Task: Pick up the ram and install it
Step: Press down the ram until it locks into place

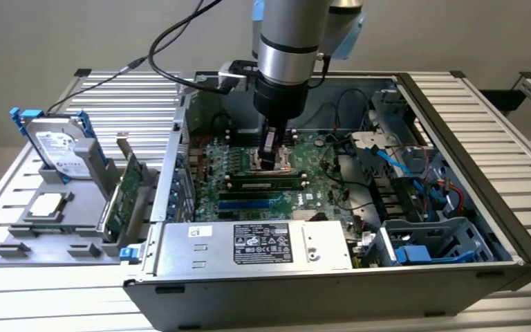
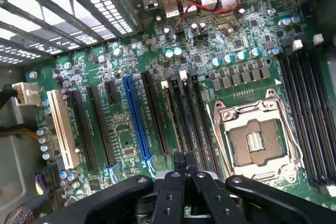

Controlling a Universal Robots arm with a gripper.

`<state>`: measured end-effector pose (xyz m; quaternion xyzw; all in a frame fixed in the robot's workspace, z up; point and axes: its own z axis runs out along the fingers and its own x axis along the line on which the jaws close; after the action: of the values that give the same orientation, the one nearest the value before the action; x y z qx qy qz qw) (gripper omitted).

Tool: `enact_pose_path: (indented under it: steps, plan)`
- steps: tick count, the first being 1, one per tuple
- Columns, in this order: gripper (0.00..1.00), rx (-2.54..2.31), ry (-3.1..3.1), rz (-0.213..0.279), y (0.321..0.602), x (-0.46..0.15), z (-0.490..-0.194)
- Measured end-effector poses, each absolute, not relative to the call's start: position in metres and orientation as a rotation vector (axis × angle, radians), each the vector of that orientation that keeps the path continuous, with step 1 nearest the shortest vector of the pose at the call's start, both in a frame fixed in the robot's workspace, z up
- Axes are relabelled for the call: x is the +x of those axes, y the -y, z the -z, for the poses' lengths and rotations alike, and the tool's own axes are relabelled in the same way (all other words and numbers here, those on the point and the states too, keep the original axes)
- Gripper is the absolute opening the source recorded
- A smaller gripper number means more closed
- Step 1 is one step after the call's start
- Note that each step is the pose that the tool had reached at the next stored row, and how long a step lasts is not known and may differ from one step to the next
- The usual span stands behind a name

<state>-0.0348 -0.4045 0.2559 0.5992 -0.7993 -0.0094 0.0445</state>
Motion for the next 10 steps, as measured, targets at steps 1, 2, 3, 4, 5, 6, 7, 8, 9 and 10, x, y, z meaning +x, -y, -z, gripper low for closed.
enact_pose_path:
  steps: [1, 2, 3, 4, 5, 6, 7, 8, 9, 10]
  plan:
    - [0.11, 1.811, 2.458, 0.03, 0.4045, -0.0348, -0.2559]
    - [0.11, 1.792, 2.471, 0.031, 0.4045, -0.0348, -0.2559]
    - [0.11, 1.774, 2.485, 0.032, 0.4045, -0.0348, -0.2559]
    - [0.11, 1.756, 2.498, 0.032, 0.4045, -0.0348, -0.2559]
    - [0.11, 1.737, 2.512, 0.033, 0.4045, -0.0348, -0.2559]
    - [0.11, 1.718, 2.525, 0.034, 0.4045, -0.0348, -0.2559]
    - [0.11, 1.699, 2.538, 0.035, 0.4045, -0.0348, -0.2559]
    - [0.11, 1.678, 2.552, 0.036, 0.4045, -0.0348, -0.2559]
    - [0.11, 1.659, 2.565, 0.036, 0.4045, -0.0348, -0.2559]
    - [0.11, 1.64, 2.578, 0.037, 0.4045, -0.0348, -0.2559]
